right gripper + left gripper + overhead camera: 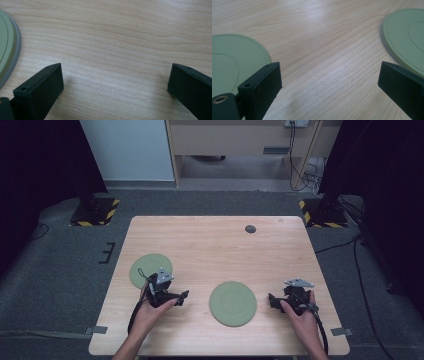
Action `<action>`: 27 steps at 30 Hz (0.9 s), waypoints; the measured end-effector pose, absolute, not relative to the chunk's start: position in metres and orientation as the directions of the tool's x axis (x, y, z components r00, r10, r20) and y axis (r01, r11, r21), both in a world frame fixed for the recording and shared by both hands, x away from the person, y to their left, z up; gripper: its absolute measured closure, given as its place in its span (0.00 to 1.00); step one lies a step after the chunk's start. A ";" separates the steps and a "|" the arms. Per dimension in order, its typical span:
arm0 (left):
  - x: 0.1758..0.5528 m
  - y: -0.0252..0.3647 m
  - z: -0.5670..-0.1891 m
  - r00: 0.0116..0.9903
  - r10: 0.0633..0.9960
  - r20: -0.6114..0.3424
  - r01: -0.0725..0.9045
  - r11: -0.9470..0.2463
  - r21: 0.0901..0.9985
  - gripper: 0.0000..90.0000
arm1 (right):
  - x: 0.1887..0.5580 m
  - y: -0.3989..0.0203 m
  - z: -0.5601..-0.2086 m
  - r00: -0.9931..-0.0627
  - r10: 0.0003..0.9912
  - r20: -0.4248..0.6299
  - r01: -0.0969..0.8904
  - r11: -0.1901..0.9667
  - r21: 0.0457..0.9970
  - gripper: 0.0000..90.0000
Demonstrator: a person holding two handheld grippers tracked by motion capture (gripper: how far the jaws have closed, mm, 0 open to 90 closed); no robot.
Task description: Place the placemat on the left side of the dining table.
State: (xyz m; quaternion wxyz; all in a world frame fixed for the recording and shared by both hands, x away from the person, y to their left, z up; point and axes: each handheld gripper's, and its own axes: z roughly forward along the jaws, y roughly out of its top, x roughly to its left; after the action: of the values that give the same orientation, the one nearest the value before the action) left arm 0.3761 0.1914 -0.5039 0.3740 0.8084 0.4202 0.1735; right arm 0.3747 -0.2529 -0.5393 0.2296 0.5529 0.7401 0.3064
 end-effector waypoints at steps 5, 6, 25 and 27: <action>0.376 0.175 -0.507 0.617 0.786 -0.039 0.541 -0.387 0.747 0.04 | 0.375 -0.253 -0.539 -0.284 0.959 0.000 0.678 0.201 0.707 0.01; 0.376 0.171 -0.508 0.620 0.784 -0.039 0.540 -0.390 0.746 0.04 | 0.375 -0.253 -0.539 -0.284 0.959 0.000 0.678 0.201 0.707 0.01; 0.365 0.121 -0.536 0.692 0.722 -0.004 0.515 -0.490 0.703 0.03 | 0.374 -0.253 -0.539 -0.291 0.957 -0.001 0.676 0.207 0.707 0.01; 0.366 0.121 -0.536 0.691 0.723 -0.006 0.517 -0.489 0.703 0.02 | 0.374 -0.253 -0.539 -0.290 0.957 -0.002 0.676 0.206 0.707 0.01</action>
State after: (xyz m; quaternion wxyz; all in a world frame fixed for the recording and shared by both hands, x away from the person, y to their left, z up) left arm 0.3659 0.1213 -0.5364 0.3503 0.8502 0.3645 0.1468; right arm 0.3740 -0.2533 -0.5393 0.2286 0.5502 0.7422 0.3068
